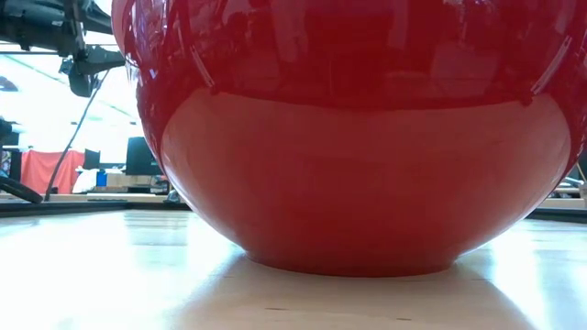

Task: Nest bowls inside each other
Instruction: Return to Home Position

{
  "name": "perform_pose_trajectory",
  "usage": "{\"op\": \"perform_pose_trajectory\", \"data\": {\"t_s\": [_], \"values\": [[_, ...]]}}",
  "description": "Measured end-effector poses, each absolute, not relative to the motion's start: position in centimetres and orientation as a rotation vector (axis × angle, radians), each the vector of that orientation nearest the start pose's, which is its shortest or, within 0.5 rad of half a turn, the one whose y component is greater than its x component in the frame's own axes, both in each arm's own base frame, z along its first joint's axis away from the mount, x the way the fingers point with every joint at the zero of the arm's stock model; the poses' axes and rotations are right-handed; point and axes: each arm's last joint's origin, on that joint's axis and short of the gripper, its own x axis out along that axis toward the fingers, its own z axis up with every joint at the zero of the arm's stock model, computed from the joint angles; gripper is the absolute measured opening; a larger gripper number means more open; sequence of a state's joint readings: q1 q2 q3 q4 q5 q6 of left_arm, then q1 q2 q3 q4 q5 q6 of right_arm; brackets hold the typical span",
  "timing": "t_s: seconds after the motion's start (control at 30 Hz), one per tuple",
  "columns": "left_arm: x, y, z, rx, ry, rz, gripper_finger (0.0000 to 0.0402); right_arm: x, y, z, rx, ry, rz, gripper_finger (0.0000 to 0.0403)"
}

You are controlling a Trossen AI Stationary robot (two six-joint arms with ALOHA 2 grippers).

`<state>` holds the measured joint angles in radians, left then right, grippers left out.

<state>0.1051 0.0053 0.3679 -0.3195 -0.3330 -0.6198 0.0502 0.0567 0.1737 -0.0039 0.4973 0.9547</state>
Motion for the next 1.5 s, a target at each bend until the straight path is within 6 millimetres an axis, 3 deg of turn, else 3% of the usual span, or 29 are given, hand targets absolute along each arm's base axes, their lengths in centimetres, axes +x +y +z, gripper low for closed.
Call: {"op": "perform_pose_trajectory", "data": {"t_s": [0.2,0.63,0.73,0.93,1.2,1.33,1.5], "values": [[5.7,1.6,25.1,-0.647,-0.181,0.418,0.0191,9.5,-1.0,18.8,1.015,-0.444,-0.329,0.017],[5.9,1.6,25.2,-0.686,-0.226,0.393,0.0191,9.6,-1.0,18.5,1.003,-0.423,-0.366,0.0165],[7.0,1.6,24.0,-0.714,-0.287,0.346,0.0191,9.6,-1.0,18.4,1.002,-0.42,-0.372,0.0165],[9.1,1.7,19.2,-0.806,-0.384,0.264,0.0191,9.6,-1.0,18.4,1.034,-0.424,-0.358,0.0164],[9.3,1.8,18.4,-0.799,-0.338,0.294,0.0158,9.7,-0.9,18.2,1.034,-0.377,-0.325,0.0164],[9.5,1.8,17.2,-0.791,-0.214,0.347,0.0144,9.8,-0.9,17.8,1.005,-0.335,-0.357,0.0164],[9.8,1.9,16.7,-0.717,-0.15,0.379,0.0142,9.8,-0.9,17.4,0.882,-0.269,-0.384,0.0164]]}}
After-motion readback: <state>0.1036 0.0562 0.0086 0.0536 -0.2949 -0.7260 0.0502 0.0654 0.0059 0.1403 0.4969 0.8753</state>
